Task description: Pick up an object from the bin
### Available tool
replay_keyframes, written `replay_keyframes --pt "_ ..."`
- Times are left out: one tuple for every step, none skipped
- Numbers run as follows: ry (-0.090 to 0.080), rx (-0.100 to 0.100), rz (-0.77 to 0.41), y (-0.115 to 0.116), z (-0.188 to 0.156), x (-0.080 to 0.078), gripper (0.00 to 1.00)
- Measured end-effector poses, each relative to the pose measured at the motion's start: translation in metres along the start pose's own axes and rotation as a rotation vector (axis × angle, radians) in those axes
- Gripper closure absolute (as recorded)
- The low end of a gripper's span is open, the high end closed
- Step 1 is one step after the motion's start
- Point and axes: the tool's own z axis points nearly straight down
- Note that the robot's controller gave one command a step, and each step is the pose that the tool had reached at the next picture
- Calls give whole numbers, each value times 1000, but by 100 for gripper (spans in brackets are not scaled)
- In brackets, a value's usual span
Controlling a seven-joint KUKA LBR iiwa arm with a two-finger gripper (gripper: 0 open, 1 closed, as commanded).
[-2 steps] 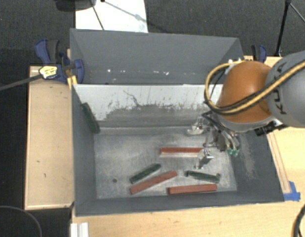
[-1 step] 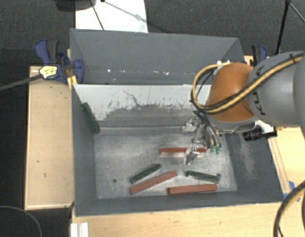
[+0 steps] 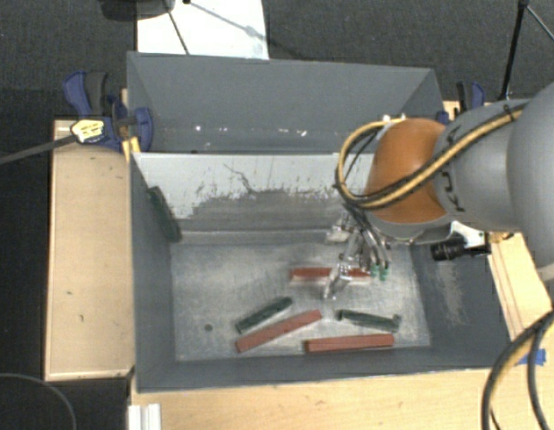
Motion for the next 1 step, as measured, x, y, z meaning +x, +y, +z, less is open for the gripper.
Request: replay_keyframes --pt "-3 -1 2 9 -47 22 0"
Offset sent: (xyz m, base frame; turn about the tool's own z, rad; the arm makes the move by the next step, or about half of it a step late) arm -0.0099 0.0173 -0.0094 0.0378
